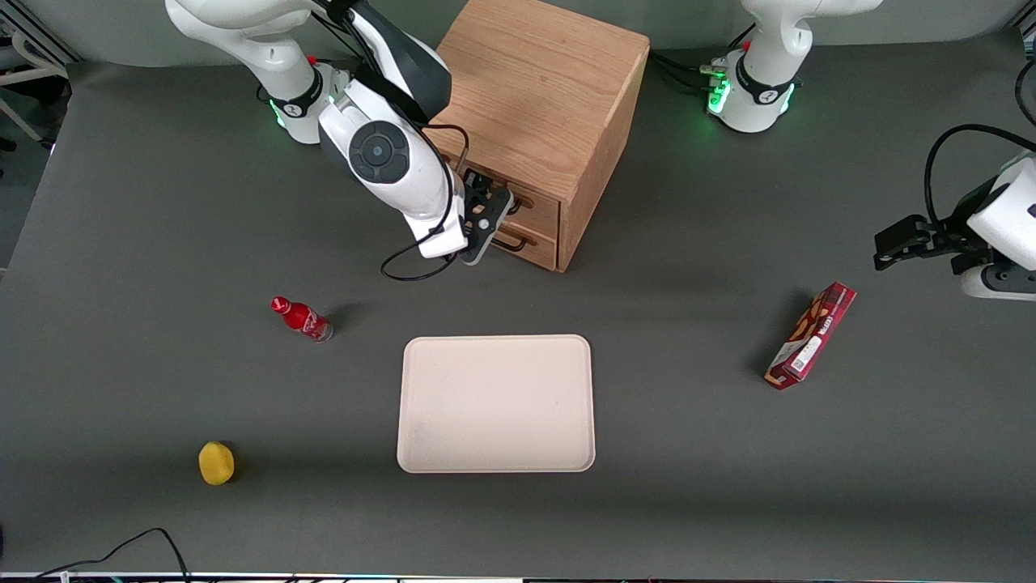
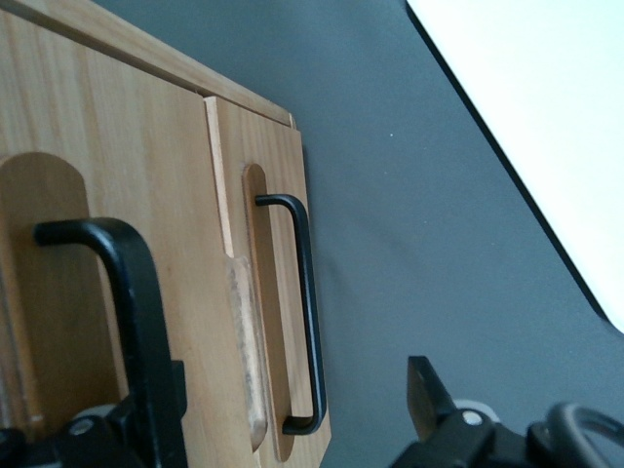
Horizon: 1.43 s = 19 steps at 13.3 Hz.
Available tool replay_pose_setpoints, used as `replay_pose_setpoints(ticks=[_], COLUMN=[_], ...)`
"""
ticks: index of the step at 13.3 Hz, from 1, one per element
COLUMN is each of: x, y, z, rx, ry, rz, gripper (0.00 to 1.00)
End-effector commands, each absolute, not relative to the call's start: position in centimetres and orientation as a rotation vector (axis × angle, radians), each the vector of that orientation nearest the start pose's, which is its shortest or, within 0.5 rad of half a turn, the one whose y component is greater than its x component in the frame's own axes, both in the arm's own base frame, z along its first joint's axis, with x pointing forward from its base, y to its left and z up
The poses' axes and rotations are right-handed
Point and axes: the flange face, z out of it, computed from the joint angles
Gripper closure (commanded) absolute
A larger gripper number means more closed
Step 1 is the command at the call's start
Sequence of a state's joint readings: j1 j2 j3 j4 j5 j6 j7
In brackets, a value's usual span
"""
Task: Open upper drawer
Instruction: 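Pull the handle outward with the right gripper, sliding the drawer open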
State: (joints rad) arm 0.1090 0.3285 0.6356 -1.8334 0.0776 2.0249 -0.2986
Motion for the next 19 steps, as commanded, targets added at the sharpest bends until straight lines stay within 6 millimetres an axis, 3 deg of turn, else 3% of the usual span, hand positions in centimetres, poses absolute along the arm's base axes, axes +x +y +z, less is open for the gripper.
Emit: replay_pose_setpoints(ticks=[1,10,19], x=[47.4,50.3,55.3], y=[40.0,38.1,34.5], z=[37.4,37.1,36.6], rx=[-2.564,-2.595,-2.629], ry=[-1.402,-1.421,-1.414], rz=[0.162,0.129,0.084], gripper=[0.0,0.0,0.0])
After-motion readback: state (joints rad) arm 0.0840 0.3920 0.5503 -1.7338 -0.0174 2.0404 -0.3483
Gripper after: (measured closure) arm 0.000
